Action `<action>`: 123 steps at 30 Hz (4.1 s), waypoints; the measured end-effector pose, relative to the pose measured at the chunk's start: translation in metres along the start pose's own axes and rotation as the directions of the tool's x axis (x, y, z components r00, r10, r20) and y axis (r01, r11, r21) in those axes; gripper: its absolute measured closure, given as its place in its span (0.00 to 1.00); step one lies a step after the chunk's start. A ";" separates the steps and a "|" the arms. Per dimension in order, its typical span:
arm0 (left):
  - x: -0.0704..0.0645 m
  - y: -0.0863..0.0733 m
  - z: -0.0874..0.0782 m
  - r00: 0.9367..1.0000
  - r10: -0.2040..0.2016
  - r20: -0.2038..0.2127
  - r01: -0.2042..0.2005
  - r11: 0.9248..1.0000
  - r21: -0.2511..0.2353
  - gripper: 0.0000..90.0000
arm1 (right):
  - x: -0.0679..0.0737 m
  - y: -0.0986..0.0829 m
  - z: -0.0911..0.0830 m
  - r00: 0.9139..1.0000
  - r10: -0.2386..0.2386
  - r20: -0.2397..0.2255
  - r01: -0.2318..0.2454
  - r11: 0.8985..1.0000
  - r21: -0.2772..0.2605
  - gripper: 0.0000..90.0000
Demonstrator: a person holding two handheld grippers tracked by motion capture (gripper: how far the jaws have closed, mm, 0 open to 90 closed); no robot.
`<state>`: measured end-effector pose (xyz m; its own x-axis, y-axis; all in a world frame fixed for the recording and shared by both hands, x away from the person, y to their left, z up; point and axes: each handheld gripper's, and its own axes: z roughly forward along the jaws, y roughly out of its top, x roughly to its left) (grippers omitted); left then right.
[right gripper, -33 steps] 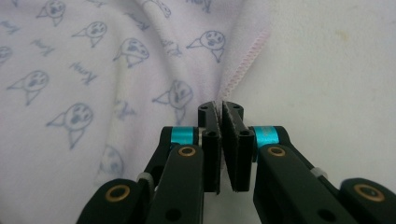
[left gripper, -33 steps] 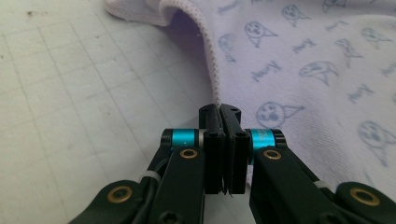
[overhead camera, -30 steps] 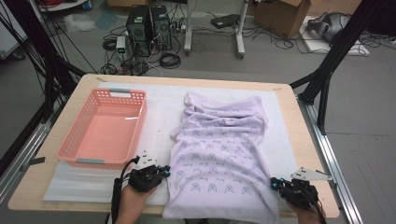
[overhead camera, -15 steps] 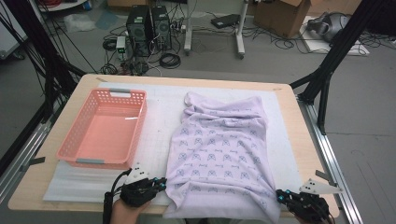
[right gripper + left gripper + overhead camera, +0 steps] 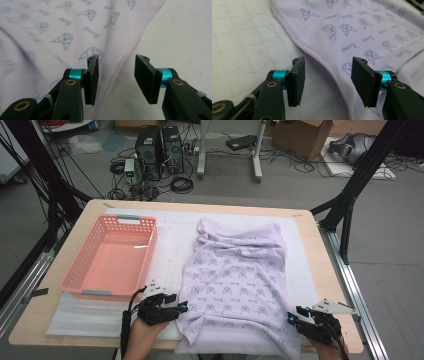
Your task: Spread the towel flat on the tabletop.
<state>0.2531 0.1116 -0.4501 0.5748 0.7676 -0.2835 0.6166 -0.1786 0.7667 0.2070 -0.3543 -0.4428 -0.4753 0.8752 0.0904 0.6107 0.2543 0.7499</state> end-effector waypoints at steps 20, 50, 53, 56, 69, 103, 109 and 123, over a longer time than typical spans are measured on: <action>0.017 0.037 0.038 0.988 0.002 -0.154 -0.012 0.998 -0.065 0.95 | -0.027 0.039 0.050 0.992 0.062 0.111 -0.054 0.996 -0.074 0.95; -0.014 -0.014 -0.006 0.994 0.111 0.019 -0.111 0.994 -0.001 0.50 | 0.008 -0.006 -0.008 0.998 -0.037 -0.053 0.037 0.999 -0.010 0.55; -0.019 -0.015 -0.005 0.987 0.160 -0.032 -0.160 0.987 0.003 0.59 | 0.015 -0.007 -0.001 0.996 -0.078 -0.033 0.079 0.997 0.025 0.61; -0.020 -0.016 -0.006 0.983 0.174 -0.060 -0.174 0.985 0.006 0.72 | 0.019 -0.006 0.000 0.995 -0.096 -0.006 0.096 0.995 0.030 0.70; -0.024 -0.019 -0.014 0.991 0.135 -0.002 -0.135 0.991 0.009 0.94 | 0.011 -0.009 -0.004 0.997 -0.039 -0.072 0.042 0.998 0.036 0.97; -0.009 -0.018 -0.034 0.999 0.042 -0.022 -0.044 0.996 -0.083 0.47 | 0.022 -0.010 -0.029 0.997 -0.024 -0.076 0.019 0.998 -0.059 0.57; -0.007 -0.013 -0.015 0.999 0.035 -0.028 -0.036 0.998 -0.043 0.45 | 0.020 0.005 0.003 1.000 -0.009 -0.017 0.010 1.000 0.008 0.56; -0.020 -0.023 -0.021 0.994 0.109 -0.005 -0.109 0.994 0.014 0.97 | 0.016 -0.002 0.002 0.997 -0.034 -0.062 0.037 0.998 0.044 0.97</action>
<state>0.2157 0.1135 -0.4497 0.6361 0.7465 -0.1953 0.5577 -0.2699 0.7850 0.1996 -0.3395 -0.4438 -0.5345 0.8385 0.1054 0.6197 0.3041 0.7235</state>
